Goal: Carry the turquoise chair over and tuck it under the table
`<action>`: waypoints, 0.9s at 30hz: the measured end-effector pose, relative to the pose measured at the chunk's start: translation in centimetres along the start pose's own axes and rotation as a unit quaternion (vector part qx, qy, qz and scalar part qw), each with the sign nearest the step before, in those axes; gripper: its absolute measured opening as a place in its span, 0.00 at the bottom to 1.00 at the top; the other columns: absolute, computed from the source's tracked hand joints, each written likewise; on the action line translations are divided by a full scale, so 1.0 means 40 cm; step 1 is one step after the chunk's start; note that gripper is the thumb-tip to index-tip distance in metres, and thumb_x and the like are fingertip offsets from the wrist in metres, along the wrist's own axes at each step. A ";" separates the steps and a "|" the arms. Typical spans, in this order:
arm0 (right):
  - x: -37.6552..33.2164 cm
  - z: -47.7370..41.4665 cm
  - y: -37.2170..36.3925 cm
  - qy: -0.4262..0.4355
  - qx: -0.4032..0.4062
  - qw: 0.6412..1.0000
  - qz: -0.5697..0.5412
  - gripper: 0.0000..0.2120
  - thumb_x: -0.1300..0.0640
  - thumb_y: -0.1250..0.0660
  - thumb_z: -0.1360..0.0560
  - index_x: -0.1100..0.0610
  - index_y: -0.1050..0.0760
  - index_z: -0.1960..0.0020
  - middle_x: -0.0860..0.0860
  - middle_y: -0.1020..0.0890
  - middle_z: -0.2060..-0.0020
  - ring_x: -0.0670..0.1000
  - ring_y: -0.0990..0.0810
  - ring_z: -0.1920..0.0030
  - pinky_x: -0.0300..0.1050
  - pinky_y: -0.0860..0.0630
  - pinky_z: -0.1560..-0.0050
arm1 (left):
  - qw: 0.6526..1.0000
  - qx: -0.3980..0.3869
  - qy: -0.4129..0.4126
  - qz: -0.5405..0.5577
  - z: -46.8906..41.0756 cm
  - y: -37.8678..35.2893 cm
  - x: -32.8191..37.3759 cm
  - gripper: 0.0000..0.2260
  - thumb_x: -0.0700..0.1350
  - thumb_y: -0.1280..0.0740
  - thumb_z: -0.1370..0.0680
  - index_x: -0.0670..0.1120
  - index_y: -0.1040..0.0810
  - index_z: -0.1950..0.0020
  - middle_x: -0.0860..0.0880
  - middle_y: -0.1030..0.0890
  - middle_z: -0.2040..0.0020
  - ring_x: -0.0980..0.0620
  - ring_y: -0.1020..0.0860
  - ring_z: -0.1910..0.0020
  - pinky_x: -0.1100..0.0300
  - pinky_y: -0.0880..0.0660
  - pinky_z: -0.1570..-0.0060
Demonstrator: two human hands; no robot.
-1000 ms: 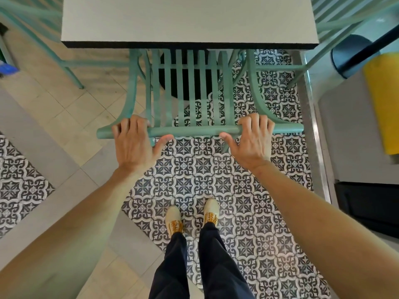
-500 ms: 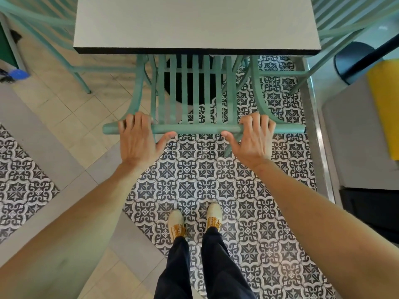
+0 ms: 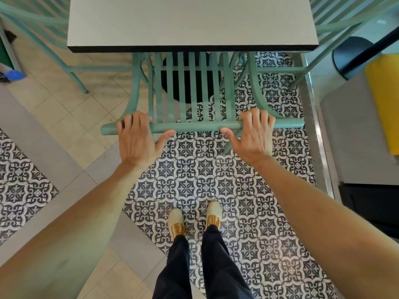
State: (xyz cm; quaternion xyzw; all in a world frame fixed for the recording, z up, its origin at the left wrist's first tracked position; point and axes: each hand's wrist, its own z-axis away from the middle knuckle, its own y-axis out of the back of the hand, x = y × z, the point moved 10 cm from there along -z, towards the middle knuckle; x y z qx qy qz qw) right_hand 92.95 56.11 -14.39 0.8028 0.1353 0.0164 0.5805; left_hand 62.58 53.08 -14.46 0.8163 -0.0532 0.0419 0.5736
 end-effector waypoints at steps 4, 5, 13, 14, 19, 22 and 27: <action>-0.003 0.001 -0.002 -0.003 -0.009 1.000 -0.003 0.31 0.26 0.52 0.18 0.55 0.33 0.50 0.53 0.29 0.54 0.55 0.32 0.54 0.54 0.34 0.48 | 1.000 0.006 -0.002 0.001 0.001 0.005 0.000 0.32 0.73 0.42 0.20 0.42 0.28 0.51 0.44 0.27 0.54 0.44 0.31 0.55 0.47 0.37 0.49; -0.005 0.001 -0.003 -0.003 -0.009 1.000 -0.002 0.32 0.26 0.53 0.18 0.55 0.33 0.50 0.53 0.30 0.54 0.54 0.33 0.54 0.54 0.34 0.49 | 1.000 0.008 -0.003 0.003 0.002 0.006 -0.001 0.32 0.73 0.42 0.20 0.42 0.27 0.51 0.44 0.27 0.55 0.44 0.31 0.55 0.47 0.37 0.49; 0.000 -0.001 0.002 -0.008 -0.009 1.000 -0.003 0.30 0.26 0.53 0.18 0.54 0.34 0.50 0.48 0.38 0.53 0.50 0.41 0.53 0.51 0.38 0.48 | 1.000 0.001 -0.003 0.002 -0.003 0.001 -0.003 0.31 0.72 0.41 0.21 0.42 0.27 0.51 0.43 0.27 0.54 0.44 0.31 0.54 0.47 0.36 0.49; -0.001 -0.002 0.005 -0.007 -0.006 1.000 -0.002 0.30 0.26 0.53 0.18 0.53 0.34 0.50 0.47 0.38 0.53 0.50 0.41 0.54 0.51 0.38 0.48 | 1.000 0.001 -0.003 0.001 -0.003 0.004 -0.002 0.31 0.73 0.41 0.21 0.42 0.27 0.51 0.43 0.27 0.54 0.44 0.31 0.54 0.47 0.36 0.49; 0.001 -0.001 -0.003 -0.015 -0.028 0.999 0.004 0.29 0.26 0.52 0.18 0.53 0.34 0.49 0.48 0.36 0.54 0.51 0.39 0.54 0.52 0.36 0.48 | 0.999 -0.034 0.009 0.005 -0.002 0.001 0.002 0.32 0.73 0.41 0.21 0.42 0.27 0.49 0.43 0.26 0.52 0.44 0.30 0.52 0.45 0.34 0.46; -0.011 0.003 0.009 -0.007 -0.060 0.998 -0.026 0.29 0.28 0.48 0.18 0.54 0.31 0.43 0.52 0.28 0.48 0.55 0.31 0.49 0.54 0.31 0.43 | 0.997 -0.078 0.005 0.029 0.005 0.014 0.009 0.35 0.74 0.42 0.21 0.41 0.25 0.38 0.43 0.24 0.43 0.43 0.27 0.45 0.44 0.33 0.39; -0.079 -0.059 0.088 0.032 -0.099 0.992 -0.068 0.32 0.31 0.51 0.16 0.54 0.32 0.26 0.52 0.28 0.31 0.55 0.31 0.28 0.59 0.34 0.25 | 0.992 -0.109 -0.043 0.040 -0.057 0.112 0.056 0.42 0.76 0.47 0.21 0.43 0.33 0.22 0.46 0.30 0.27 0.46 0.32 0.28 0.44 0.40 0.26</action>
